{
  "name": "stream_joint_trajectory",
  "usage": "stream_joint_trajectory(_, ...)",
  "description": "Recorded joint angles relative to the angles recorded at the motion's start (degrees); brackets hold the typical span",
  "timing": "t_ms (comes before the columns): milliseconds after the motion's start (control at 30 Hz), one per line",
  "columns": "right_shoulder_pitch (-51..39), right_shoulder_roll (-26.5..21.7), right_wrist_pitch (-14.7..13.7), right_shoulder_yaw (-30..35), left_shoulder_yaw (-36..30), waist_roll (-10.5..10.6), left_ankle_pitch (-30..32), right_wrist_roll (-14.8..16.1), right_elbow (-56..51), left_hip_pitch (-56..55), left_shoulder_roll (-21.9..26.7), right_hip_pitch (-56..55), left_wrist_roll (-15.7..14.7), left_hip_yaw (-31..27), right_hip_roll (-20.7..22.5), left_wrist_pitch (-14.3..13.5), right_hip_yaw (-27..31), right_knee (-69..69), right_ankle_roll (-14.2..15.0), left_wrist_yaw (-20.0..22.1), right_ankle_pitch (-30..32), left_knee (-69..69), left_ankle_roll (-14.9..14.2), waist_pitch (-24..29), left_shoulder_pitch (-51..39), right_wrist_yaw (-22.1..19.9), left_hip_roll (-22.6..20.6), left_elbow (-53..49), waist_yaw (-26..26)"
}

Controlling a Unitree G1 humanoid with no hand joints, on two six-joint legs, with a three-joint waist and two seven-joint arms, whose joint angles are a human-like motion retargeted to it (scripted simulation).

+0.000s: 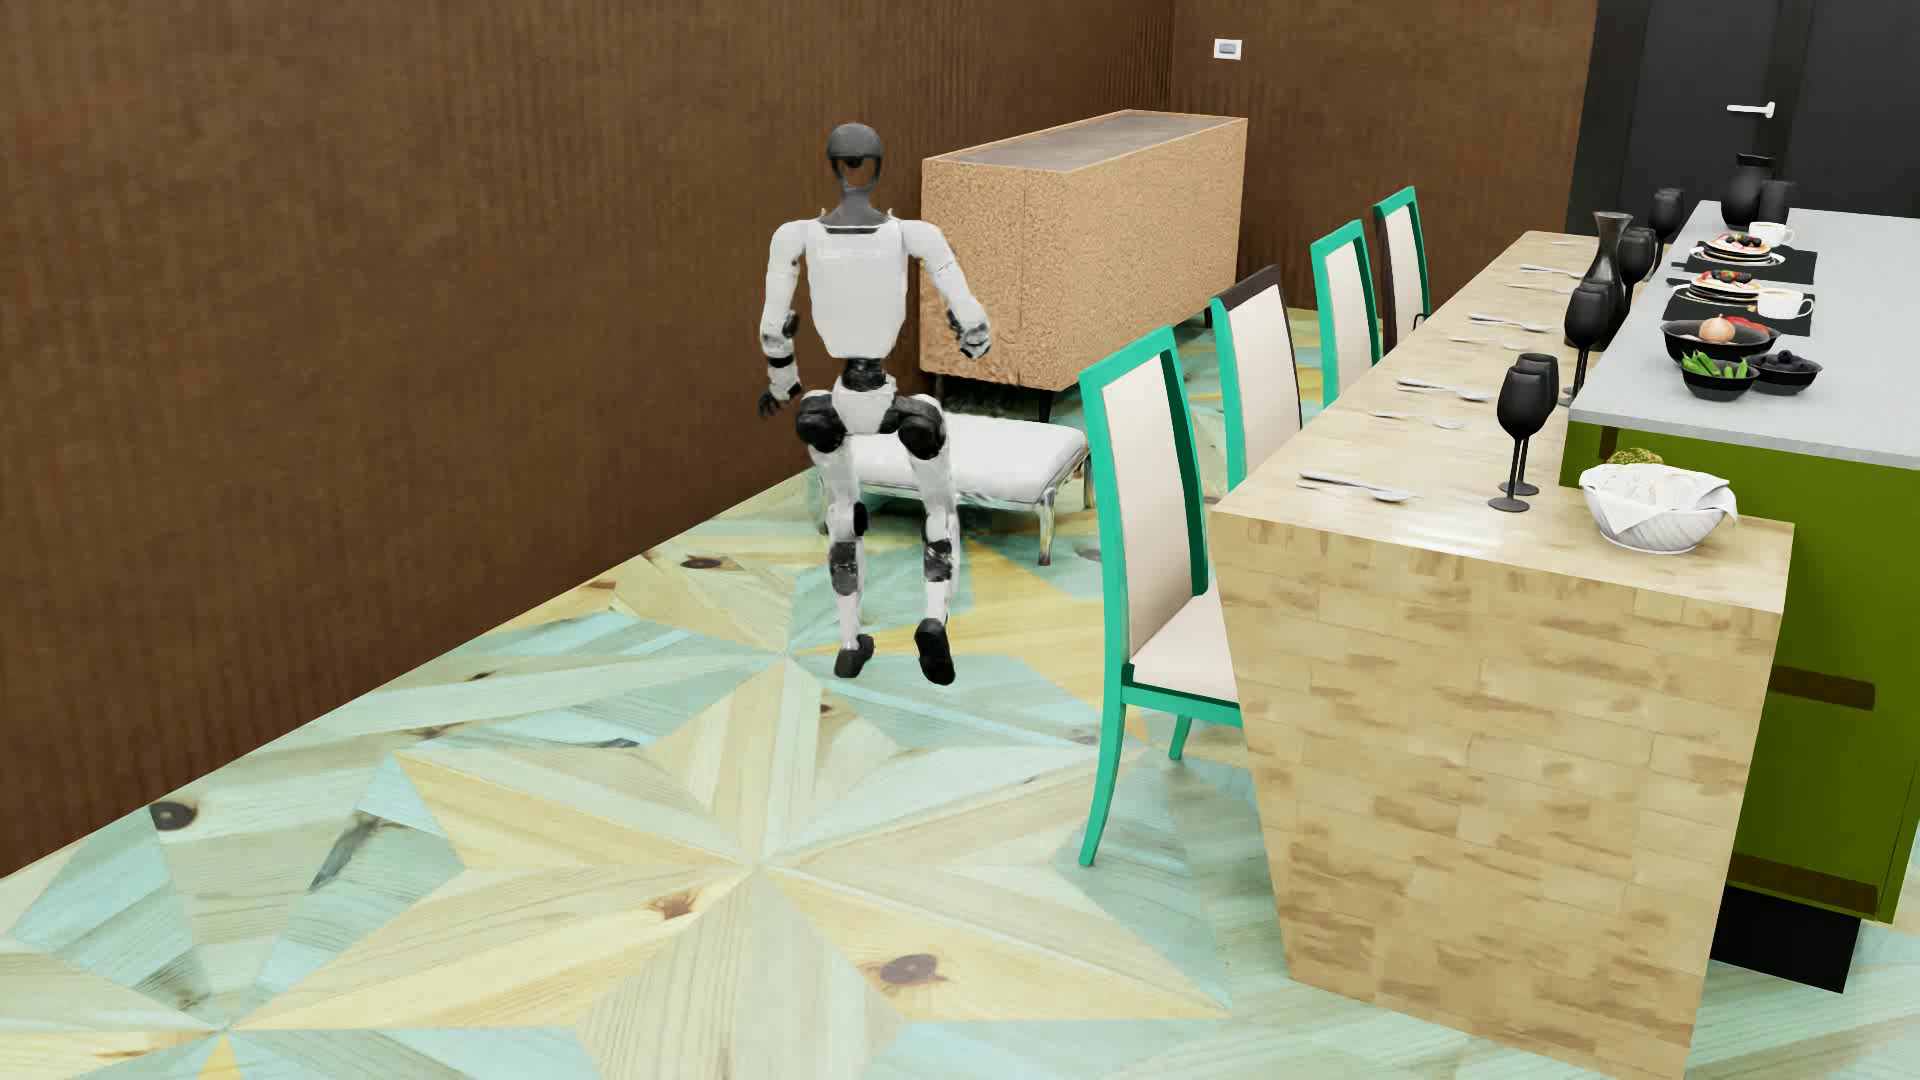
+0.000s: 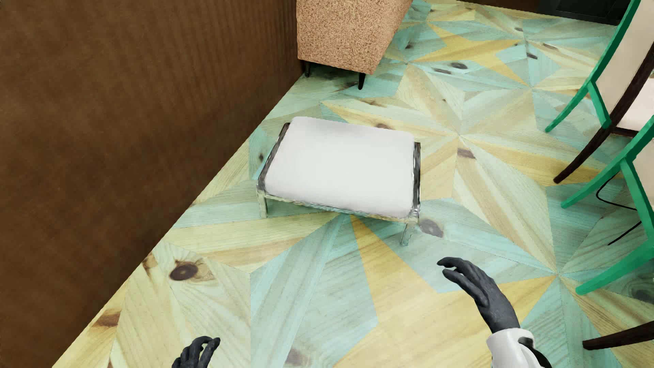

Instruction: Rest on the chair

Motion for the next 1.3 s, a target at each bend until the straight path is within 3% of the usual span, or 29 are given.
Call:
stream_joint_trajectory(33,0.44,0.61,0.32,0.27,-0.34,0.05,-0.99,0.78,0.86,3.57,-0.12,-5.89,-2.59,-3.46,0.75,0.94,1.14,1.08,-0.63,-4.53,-1.53,-1.62,0.81,1.39,-1.19,1.86,-1.27,-7.16,-0.95)
stream_joint_trajectory(67,1.64,1.23,0.65,-0.8,-2.11,0.65,-3.07,2.57,1.69,6.92,0.15,-10.68,-1.96,-4.77,1.48,-0.7,1.85,-1.8,-1.03,-5.53,-2.38,-2.85,1.01,1.54,-1.59,1.35,-1.9,-10.92,-2.13)
stream_joint_trajectory(100,2.02,1.67,1.33,-2.16,-1.58,1.01,-5.11,3.07,1.94,10.65,1.09,-13.99,0.27,-6.67,2.8,-2.27,3.23,-7.47,-1.87,-11.99,-4.08,-4.4,1.12,2.06,-3.35,-0.13,-2.05,-14.38,-2.8)
stream_joint_trajectory(133,2.57,2.05,0.23,-3.3,-2.04,1.35,-7.18,2.21,1.58,13.16,1.78,-15.93,3.51,-7.73,3.99,-2.81,4.66,-15.79,-1.65,-13.96,-4.08,-4.55,-1.07,2.53,-3.88,-1.93,-0.49,-16.6,-3.93)
stream_joint_trajectory(167,2.62,2.83,3.51,-5.02,-3.57,1.18,-7.86,1.33,0.75,14.73,2.59,-16.52,4.98,-9.92,3.72,-3.92,6.68,-27.51,-1.1,-17.64,-1.19,-4.9,-2.5,3.31,-5.45,-2.5,0.64,-19.15,-4.75)
stream_joint_trajectory(200,3.2,2.66,3.44,-6.5,-4.69,1.08,-9.5,-1.08,-0.15,13.48,3.89,-17.09,5.88,-11.12,3.07,-4.45,8.78,-39.27,-0.19,-20.77,3.12,-0.72,-5.39,3.48,-6.32,-2.38,2.81,-22.12,-5.53)
stream_joint_trajectory(233,5.67,3.41,5.54,-10.79,-11.0,-1.38,-10.71,-2.62,-2.49,10.7,4.8,-16.78,5.11,-12.65,0.98,-4.33,11.16,-52.01,0.14,-16.13,9.61,4.3,-8.17,2.95,-6.47,-0.76,3.6,-22.82,-3.77)
stream_joint_trajectory(267,7.89,2.89,6.18,-12.7,-12.53,-2.0,-11.01,-3.79,-3.25,10.36,4.6,-14.1,5.91,-13.81,-2.1,-6.14,12.56,-60.62,-0.14,-17.98,16.33,6.93,-10.73,4.36,-6.31,-1.35,4.86,-25.22,-3.32)
stream_joint_trajectory(333,10.09,1.38,5.66,-14.6,-14.09,-3.36,-11.0,-4.04,-2.67,7.1,4.78,-11.38,3.6,-19.83,-6.53,-5.06,13.81,-57.68,10.19,-8.48,15.18,13.99,-14.13,8.89,-5.65,-1.07,6.9,-28.24,-3.35)
stream_joint_trajectory(367,10.35,0.8,4.59,-11.73,-8.78,-5.68,-10.26,-5.99,-1.52,6.32,6.41,-11.22,4.48,-19.65,-5.0,-4.35,13.17,-52.81,12.14,-6.72,9.21,15.47,-16.19,9.34,-3.45,3.09,10.37,-29.03,-3.47)
stream_joint_trajectory(400,10.19,-0.81,3.61,-10.05,-6.63,-6.04,-9.09,-5.75,1.8,2.38,6.54,-10.94,5.0,-18.77,-2.88,-3.45,6.51,-49.24,6.64,-5.38,3.28,20.53,-13.08,9.88,-2.73,4.7,11.98,-28.55,-1.1)
stream_joint_trajectory(433,6.74,-3.32,3.32,-4.37,-4.09,-5.64,-7.74,-6.39,6.69,-2.93,5.22,-14.58,3.56,-20.01,0.12,0.83,7.47,-42.7,5.02,-2.19,0.87,27.37,-5.6,10.74,-3.74,8.66,11.68,-24.0,-1.08)
stream_joint_trajectory(467,1.4,-4.89,3.47,3.29,-1.99,-4.84,-10.5,-7.88,13.07,-3.78,4.12,-14.91,1.84,-20.82,3.51,4.93,9.57,-39.13,4.92,4.09,-3.62,31.94,-1.84,14.17,-5.36,7.01,11.61,-20.98,-1.6)
stream_joint_trajectory(500,-1.36,-6.04,6.21,5.66,-1.6,-4.32,-11.94,-9.13,16.65,-5.5,2.61,-11.64,-1.52,-18.95,4.03,5.04,8.64,-42.86,2.09,6.96,-5.38,35.38,-3.36,16.37,-5.72,9.89,11.58,-19.92,-1.0)
stream_joint_trajectory(533,-2.73,-5.25,7.4,5.53,-2.24,-4.13,-10.65,-7.88,19.83,-9.13,3.04,-13.04,-2.62,-17.05,5.35,4.68,6.09,-40.13,-0.14,5.74,-6.57,38.24,-8.28,16.09,-4.43,13.86,11.54,-19.49,-1.47)
stream_joint_trajectory(600,-5.3,-3.07,8.6,1.12,-3.29,-2.59,-10.16,-7.94,21.56,-6.49,6.85,-13.6,-0.32,-10.5,6.03,1.84,3.75,-38.26,-0.55,0.18,-10.17,35.61,-8.59,18.19,-4.63,13.13,14.18,-20.93,-2.47)
stream_joint_trajectory(667,-9.53,1.33,8.48,-1.13,-5.59,-2.56,-8.64,-8.64,25.48,-3.52,14.57,-18.7,2.84,-0.92,6.33,0.5,0.38,-31.11,0.17,-2.73,-14.96,26.88,-5.29,20.35,-8.07,3.57,18.22,-23.11,-5.25)
stream_joint_trajectory(733,-12.17,5.8,8.87,-9.18,-21.25,-1.4,-14.82,-7.9,28.19,-11.69,21.23,-24.6,1.91,-1.73,0.94,-0.35,-3.71,-20.15,2.6,-0.82,-22.4,29.79,1.34,23.81,-18.95,7.72,18.91,-23.4,-5.79)
stream_joint_trajectory(767,-14.04,7.92,8.01,-14.5,-30.11,-1.71,-18.98,-7.18,28.74,-18.13,23.55,-27.5,0.96,-5.12,-2.7,-1.24,-4.78,-14.01,4.04,-1.52,-25.86,35.11,-0.28,26.59,-27.14,11.27,18.7,-23.3,-5.13)
stream_joint_trajectory(800,-15.19,10.85,5.78,-17.97,-36.59,-2.27,-21.62,-3.96,28.8,-24.97,23.68,-32.11,2.14,-8.27,-7.65,-1.84,-4.64,-6.32,5.78,-1.53,-29.15,39.82,-0.09,29.13,-35.68,8.57,16.37,-22.83,-5.03)
stream_joint_trajectory(867,-15.78,13.11,9.82,-18.33,-45.76,-3.88,-22.9,3.11,22.91,-38.81,22.93,-43.38,2.09,-11.95,-11.95,0.52,-2.29,9.29,6.31,-3.5,-32.59,51.45,-1.25,33.75,-58.88,-11.31,13.23,-25.42,-2.54)
stream_joint_trajectory(900,-15.39,12.18,9.18,-16.74,-49.58,-4.01,-23.2,4.81,19.69,-44.12,21.26,-47.4,1.84,-14.2,-14.75,0.13,-0.06,16.43,7.77,-3.89,-33.79,56.52,-3.21,36.31,-75.42,-17.25,11.36,-25.58,-1.23)
stream_joint_trajectory(933,-15.44,11.19,7.27,-16.5,-52.23,-4.38,-23.09,4.04,17.2,-49.7,20.85,-50.64,2.8,-16.66,-16.85,0.8,1.78,22.71,8.96,-3.54,-35.63,61.99,-5.82,38.1,-88.56,-17.08,10.06,-25.34,-0.64)
stream_joint_trajectory(1000,-15.81,6.44,5.45,-15.68,-51.14,-4.08,-23.96,1.34,10.31,-57.94,21.37,-55.88,2.65,-17.45,-18.53,0.89,2.63,33.1,7.78,-4.48,-37.21,70.92,-5.85,40.96,-104.77,-15.72,8.82,-27.57,0.12)
stream_joint_trajectory(1067,-16.97,2.27,6.76,-15.66,-51.66,-5.07,-23.54,1.59,3.99,-63.76,22.29,-60.25,3.37,-19.19,-19.91,0.97,5.61,41.28,7.09,-3.61,-38.41,77.37,-9.94,43.14,-117.43,-23.45,8.74,-29.93,0.67)
stream_joint_trajectory(1100,-17.42,0.37,5.08,-15.43,-51.44,-5.19,-23.58,1.84,1.22,-65.7,23.21,-60.88,4.54,-20.05,-19.55,0.67,5.96,43.86,6.16,-4.13,-38.76,79.77,-12.2,43.47,-117.33,-24.72,9.39,-31.08,1.05)
stream_joint_trajectory(1167,-18.43,-2.26,7.25,-14.06,-49.72,-4.36,-22.21,1.04,-3.11,-66.65,24.88,-60.73,4.68,-20.32,-19.71,0.31,7.51,48.4,5.8,-3.98,-38.48,83.23,-12.99,43.59,-109.29,-28.04,8.89,-35.36,0.99)
stream_joint_trajectory(1233,-18.95,-3.12,7.11,-13.0,-44.91,-5.06,-21.65,-1.77,-7.93,-64.59,25.44,-60.26,6.29,-20.72,-19.35,-0.02,8.76,50.91,5.63,-4.42,-36.29,85.14,-14.73,43.63,-93.26,-26.48,10.62,-39.67,0.78)
stream_joint_trajectory(1300,-19.84,-3.01,9.09,-10.53,-36.5,-4.94,-21.15,-4.08,-11.04,-60.05,24.94,-57.72,8.91,-20.5,-19.2,-1.31,9.4,51.76,7.33,-4.34,-32.94,84.79,-15.23,43.08,-67.71,-23.86,11.54,-44.93,-0.03)
